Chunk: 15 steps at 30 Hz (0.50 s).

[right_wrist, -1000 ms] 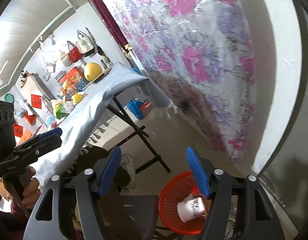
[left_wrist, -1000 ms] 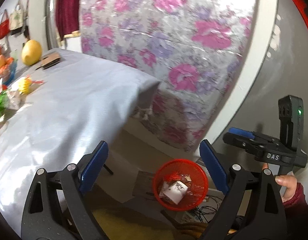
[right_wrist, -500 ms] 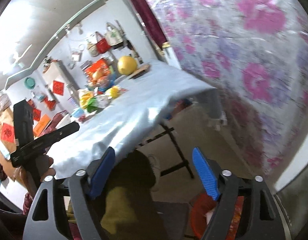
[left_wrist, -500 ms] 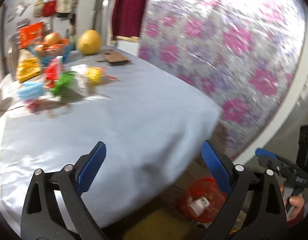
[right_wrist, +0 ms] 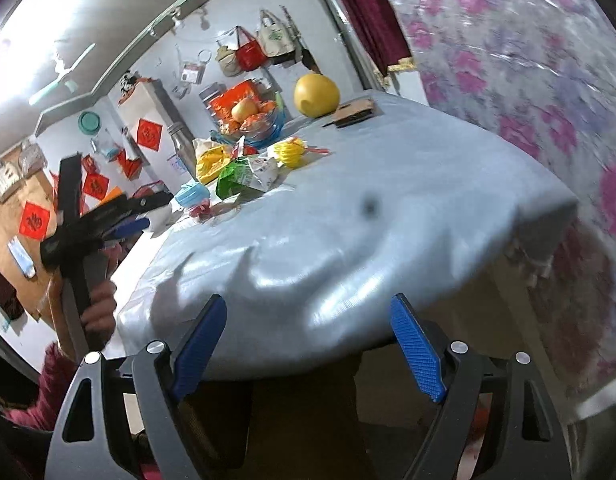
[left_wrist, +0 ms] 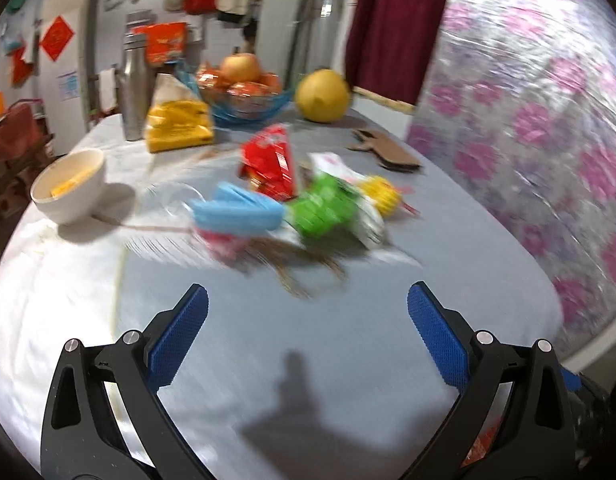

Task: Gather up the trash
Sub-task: 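Grasp the blue face mask with the left gripper while the right gripper grasps the green tissue packet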

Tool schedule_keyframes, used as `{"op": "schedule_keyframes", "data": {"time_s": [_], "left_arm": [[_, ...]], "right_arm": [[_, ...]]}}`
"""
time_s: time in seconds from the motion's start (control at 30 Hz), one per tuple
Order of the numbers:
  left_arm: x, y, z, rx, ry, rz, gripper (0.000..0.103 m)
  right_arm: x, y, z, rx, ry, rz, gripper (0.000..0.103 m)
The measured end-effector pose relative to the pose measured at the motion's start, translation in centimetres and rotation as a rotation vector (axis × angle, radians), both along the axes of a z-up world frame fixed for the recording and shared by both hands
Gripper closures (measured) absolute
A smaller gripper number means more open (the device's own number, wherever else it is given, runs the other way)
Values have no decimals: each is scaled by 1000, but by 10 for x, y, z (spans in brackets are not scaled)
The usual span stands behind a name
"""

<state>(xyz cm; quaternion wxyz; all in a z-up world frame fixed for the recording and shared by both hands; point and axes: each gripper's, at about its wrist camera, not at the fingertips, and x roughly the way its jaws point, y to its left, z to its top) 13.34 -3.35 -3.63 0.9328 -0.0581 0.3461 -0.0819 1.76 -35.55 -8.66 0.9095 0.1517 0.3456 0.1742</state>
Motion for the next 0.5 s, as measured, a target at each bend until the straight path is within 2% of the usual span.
{"op": "schedule_keyframes", "data": {"time_s": [0.13, 0.27, 0.43, 0.5], "left_arm": [[38, 12, 7, 1, 10, 35, 7], [69, 10, 7, 41, 20, 77, 7], [95, 8, -8, 130, 64, 105, 7], [93, 12, -15, 166, 75, 108, 7]], "right_arm": [[19, 14, 4, -5, -14, 20, 21], [32, 22, 3, -9, -1, 31, 21], [40, 26, -5, -23, 23, 29, 21], [43, 26, -6, -17, 26, 24, 21]]}}
